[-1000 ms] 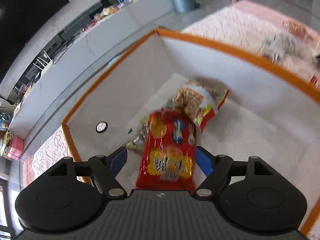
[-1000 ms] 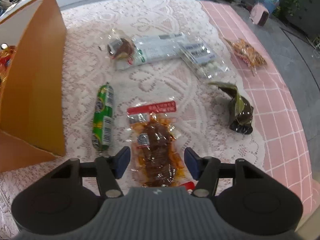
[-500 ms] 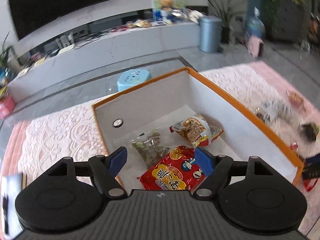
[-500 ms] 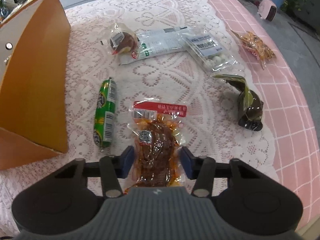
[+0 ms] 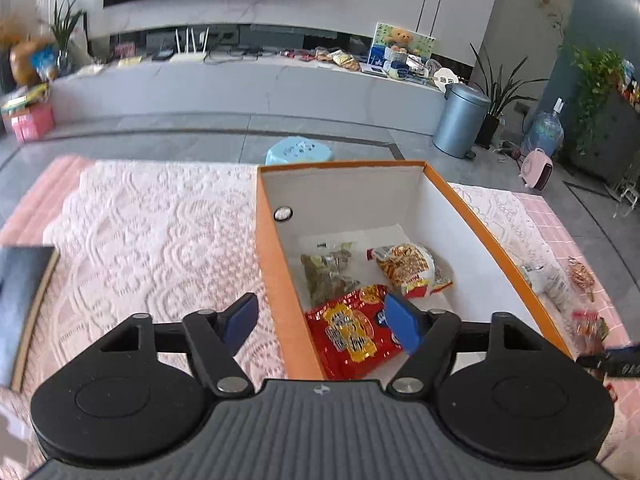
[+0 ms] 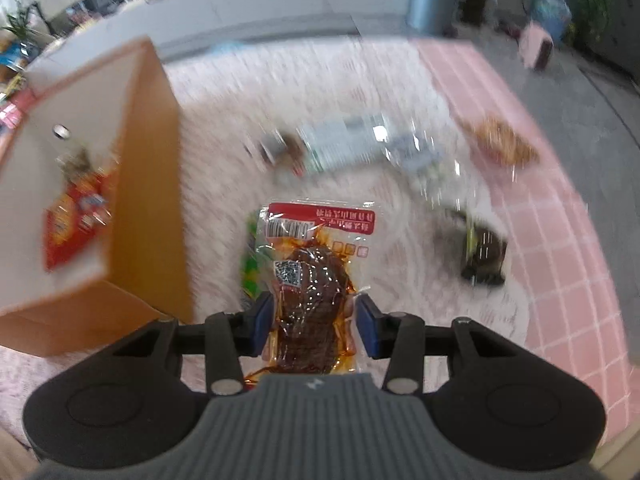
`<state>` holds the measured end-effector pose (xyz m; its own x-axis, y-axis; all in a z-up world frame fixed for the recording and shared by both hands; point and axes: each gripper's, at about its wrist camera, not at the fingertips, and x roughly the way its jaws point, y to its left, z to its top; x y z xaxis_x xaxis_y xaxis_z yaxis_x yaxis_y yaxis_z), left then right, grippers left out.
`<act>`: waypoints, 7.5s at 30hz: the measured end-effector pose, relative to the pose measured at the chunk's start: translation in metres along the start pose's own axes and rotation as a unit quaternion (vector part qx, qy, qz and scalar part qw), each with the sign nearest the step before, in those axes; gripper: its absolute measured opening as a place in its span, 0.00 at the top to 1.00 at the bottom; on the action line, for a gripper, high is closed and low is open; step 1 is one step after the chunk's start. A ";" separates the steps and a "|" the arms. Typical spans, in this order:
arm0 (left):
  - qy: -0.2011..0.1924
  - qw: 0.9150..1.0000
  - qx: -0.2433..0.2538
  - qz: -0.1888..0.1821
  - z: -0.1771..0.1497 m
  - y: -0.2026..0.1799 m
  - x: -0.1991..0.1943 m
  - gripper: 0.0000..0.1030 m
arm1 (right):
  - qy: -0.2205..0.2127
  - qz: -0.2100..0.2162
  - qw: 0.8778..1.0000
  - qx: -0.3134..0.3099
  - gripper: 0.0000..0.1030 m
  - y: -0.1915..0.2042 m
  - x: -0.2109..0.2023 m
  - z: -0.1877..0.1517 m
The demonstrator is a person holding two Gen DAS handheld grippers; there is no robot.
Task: Organize snacks
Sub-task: 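Carry the brown jerky packet over the box and release it with the right gripper, then grasp the green sausage stick with the left gripper while the right grasps the dark green snack, then lift and carry the sausage stick and dark green snack over the box with both grippers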
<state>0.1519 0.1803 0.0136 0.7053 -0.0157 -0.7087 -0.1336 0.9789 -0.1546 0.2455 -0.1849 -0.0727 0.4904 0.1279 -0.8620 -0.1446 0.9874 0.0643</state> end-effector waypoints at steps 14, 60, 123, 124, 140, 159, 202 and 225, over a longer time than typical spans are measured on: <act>0.044 0.999 -0.012 -0.028 -0.016 0.007 0.013 0.70 | -0.032 0.144 0.980 -0.137 0.56 0.115 -0.050 0.067; 0.050 0.998 0.001 -0.040 -0.015 0.010 0.017 0.78 | 0.083 -0.023 0.934 -0.346 0.43 0.254 0.130 0.119; 0.210 0.960 0.182 -0.013 -0.049 -0.277 0.139 0.69 | -0.122 -0.074 0.990 0.004 0.36 -0.111 0.063 -0.028; 0.213 0.959 0.185 -0.005 -0.050 -0.278 0.143 0.69 | -0.124 -0.076 0.989 0.005 0.36 -0.112 0.065 -0.027; 0.237 0.945 0.222 0.044 -0.061 -0.283 0.172 0.69 | -0.132 -0.101 0.986 -0.032 0.52 -0.104 0.087 -0.025; 0.206 0.944 0.256 0.017 -0.069 -0.284 0.165 0.76 | -0.137 -0.111 0.983 -0.042 0.62 -0.104 0.089 -0.028; 0.001 0.993 0.097 -0.064 -0.019 -0.191 -0.024 0.77 | -0.284 0.001 0.956 -0.067 0.70 0.009 -0.078 -0.038; 0.097 0.993 0.052 -0.048 -0.012 -0.067 0.001 0.77 | -0.193 0.104 0.964 -0.153 0.70 0.131 -0.054 -0.037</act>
<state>0.1528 0.1120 0.0151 0.5624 -0.1386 -0.8151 0.0069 0.9866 -0.1630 0.1679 -0.0659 -0.0365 0.6977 0.4032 -0.5922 -0.4914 0.8708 0.0139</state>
